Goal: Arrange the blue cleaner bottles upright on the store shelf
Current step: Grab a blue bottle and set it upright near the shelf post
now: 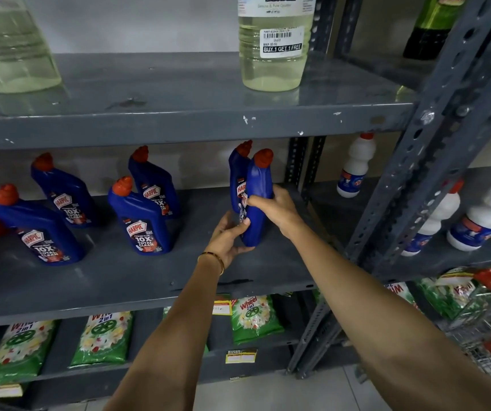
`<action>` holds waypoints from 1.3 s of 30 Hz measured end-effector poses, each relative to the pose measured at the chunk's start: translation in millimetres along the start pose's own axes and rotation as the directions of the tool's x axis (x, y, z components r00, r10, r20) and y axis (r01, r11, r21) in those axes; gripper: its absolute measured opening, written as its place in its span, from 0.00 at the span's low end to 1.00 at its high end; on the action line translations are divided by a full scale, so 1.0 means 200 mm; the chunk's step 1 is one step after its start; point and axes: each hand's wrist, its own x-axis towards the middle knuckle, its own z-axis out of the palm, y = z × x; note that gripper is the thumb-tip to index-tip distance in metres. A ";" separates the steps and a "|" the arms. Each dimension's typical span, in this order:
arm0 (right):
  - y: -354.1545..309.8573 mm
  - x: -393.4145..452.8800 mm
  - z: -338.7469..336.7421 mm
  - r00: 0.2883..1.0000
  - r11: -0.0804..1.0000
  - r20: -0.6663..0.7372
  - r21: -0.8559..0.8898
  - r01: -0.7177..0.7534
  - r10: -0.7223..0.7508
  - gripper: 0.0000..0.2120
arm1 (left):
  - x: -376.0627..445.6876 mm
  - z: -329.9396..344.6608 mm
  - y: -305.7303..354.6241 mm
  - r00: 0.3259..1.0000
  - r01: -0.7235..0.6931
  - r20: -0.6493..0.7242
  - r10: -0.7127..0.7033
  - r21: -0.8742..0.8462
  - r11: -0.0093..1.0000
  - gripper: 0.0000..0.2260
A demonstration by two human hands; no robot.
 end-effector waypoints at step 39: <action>0.37 -0.04 -0.08 0.914 0.922 0.159 0.045 -0.385 0.373 0.22 | 0.09 -0.09 -0.22 0.974 0.004 -0.206 0.098 0.446 0.895 0.19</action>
